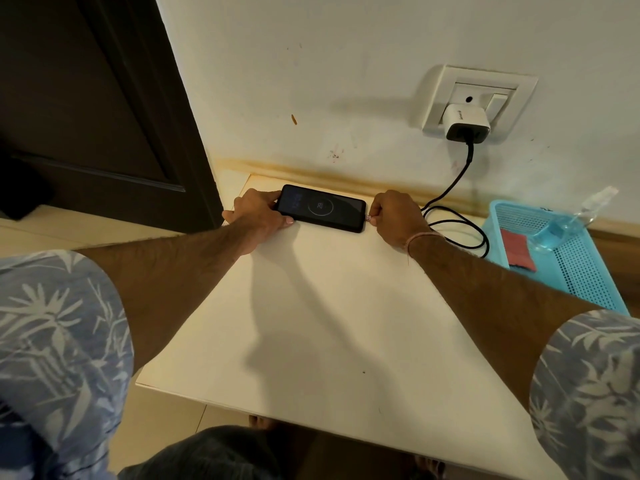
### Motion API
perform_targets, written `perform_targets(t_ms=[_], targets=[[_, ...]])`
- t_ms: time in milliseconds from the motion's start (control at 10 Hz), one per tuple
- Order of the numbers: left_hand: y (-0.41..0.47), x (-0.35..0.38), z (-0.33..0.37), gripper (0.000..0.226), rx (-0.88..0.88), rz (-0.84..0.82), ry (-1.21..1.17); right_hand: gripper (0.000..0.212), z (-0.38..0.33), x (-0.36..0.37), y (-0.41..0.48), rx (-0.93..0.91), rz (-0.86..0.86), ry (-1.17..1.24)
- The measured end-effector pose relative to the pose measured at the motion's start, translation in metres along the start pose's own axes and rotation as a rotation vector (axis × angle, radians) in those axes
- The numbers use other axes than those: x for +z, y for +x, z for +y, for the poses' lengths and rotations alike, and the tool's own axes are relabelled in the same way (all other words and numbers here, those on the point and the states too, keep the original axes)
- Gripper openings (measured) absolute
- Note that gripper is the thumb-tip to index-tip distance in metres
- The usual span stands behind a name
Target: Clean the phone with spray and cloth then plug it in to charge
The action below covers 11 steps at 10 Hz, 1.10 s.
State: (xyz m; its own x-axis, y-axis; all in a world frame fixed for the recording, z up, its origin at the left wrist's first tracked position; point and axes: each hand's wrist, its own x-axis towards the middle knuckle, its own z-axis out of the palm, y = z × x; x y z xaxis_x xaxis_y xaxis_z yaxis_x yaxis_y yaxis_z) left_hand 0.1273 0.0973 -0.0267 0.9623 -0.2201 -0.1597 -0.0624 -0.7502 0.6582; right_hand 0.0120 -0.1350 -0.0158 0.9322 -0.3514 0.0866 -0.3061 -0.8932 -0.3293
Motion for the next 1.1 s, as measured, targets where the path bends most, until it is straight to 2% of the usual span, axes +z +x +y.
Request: perform_targets(t_ms=[300,500,600,700,800,900,1100], targets=[[-0.001,0.0,0.002,0.056,0.003,0.005,0.05,0.002,-0.001,-0.002,-0.001,0.017,-0.001,0.021],[-0.008,0.006,0.008,0.044,0.048,0.013,0.161,0.012,-0.008,-0.002,-0.006,0.043,-0.012,-0.024],[-0.017,0.01,0.009,0.046,0.093,0.036,0.267,0.022,-0.014,-0.003,-0.011,0.079,-0.036,-0.057],[-0.024,0.009,0.008,0.063,0.109,0.025,0.312,0.028,-0.016,-0.006,-0.016,0.087,-0.063,-0.061],[-0.039,0.006,0.01,0.092,0.119,-0.041,0.353,0.038,-0.021,-0.009,-0.028,0.094,-0.129,-0.088],[-0.049,0.004,0.014,0.102,0.131,-0.104,0.338,0.048,-0.025,-0.011,-0.036,0.104,-0.182,-0.09],[-0.073,-0.003,0.022,0.11,0.136,-0.204,0.324,0.06,-0.035,-0.021,-0.057,0.094,-0.153,-0.065]])
